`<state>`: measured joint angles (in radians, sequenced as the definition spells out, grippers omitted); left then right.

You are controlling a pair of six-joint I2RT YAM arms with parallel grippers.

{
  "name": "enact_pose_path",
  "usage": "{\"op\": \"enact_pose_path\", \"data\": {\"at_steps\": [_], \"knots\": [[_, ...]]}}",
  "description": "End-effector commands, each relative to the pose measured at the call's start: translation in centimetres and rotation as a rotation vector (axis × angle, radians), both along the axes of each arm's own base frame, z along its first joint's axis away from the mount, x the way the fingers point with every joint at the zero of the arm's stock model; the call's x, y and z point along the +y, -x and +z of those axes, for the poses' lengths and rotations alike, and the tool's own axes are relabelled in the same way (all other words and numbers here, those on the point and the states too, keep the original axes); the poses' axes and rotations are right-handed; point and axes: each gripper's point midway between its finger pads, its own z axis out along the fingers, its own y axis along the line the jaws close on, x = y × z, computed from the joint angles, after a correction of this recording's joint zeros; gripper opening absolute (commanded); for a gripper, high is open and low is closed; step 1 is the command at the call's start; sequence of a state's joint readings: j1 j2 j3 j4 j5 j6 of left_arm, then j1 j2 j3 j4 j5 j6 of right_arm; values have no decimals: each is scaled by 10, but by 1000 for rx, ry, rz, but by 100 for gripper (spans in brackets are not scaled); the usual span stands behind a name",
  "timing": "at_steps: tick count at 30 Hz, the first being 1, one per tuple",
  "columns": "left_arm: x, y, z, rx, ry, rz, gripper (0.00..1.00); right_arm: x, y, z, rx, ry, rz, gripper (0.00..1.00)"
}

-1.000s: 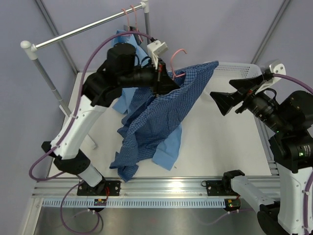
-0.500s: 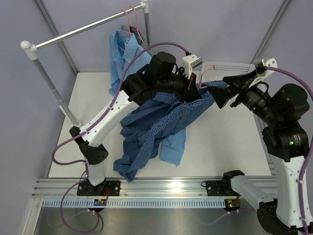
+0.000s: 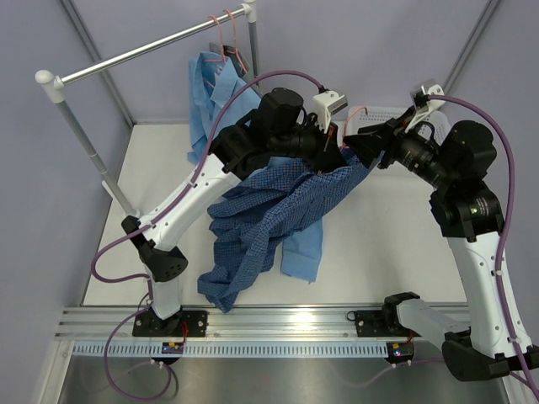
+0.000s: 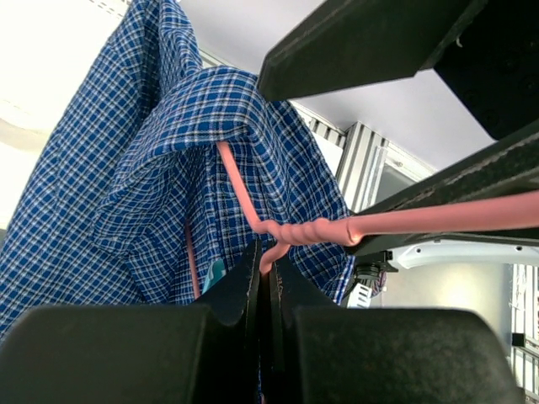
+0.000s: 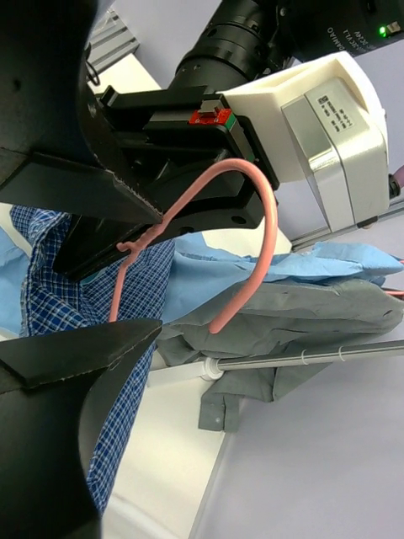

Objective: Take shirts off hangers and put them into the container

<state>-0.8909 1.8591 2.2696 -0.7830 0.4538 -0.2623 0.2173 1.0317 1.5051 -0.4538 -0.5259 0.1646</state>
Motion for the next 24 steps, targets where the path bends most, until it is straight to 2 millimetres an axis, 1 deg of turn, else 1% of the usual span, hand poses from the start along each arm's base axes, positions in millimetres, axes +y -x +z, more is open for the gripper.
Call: {"op": "enact_pose_path", "data": {"at_steps": [1,5,8,13,16,17,23,24], "knots": [[-4,-2,43,-95,119,0,0,10,3,12,-51,-21,49,56],[-2,-2,43,-96,117,2,0,14,2,9,-38,-19,67,53],[-2,-3,42,-96,113,10,0,19,5,10,-43,-23,84,52],[-1,-3,43,-97,114,17,0,21,4,4,-29,-21,86,51],[-1,-1,44,-93,117,8,0,20,-1,0,-22,-17,70,46],[-1,0,43,-90,119,1,0,20,-2,-2,-19,-16,69,43],[0,5,38,-85,108,-24,0,23,-7,-6,-12,-10,73,41],[1,7,39,-87,109,-28,0,24,-7,-6,-10,-9,76,38]]}}
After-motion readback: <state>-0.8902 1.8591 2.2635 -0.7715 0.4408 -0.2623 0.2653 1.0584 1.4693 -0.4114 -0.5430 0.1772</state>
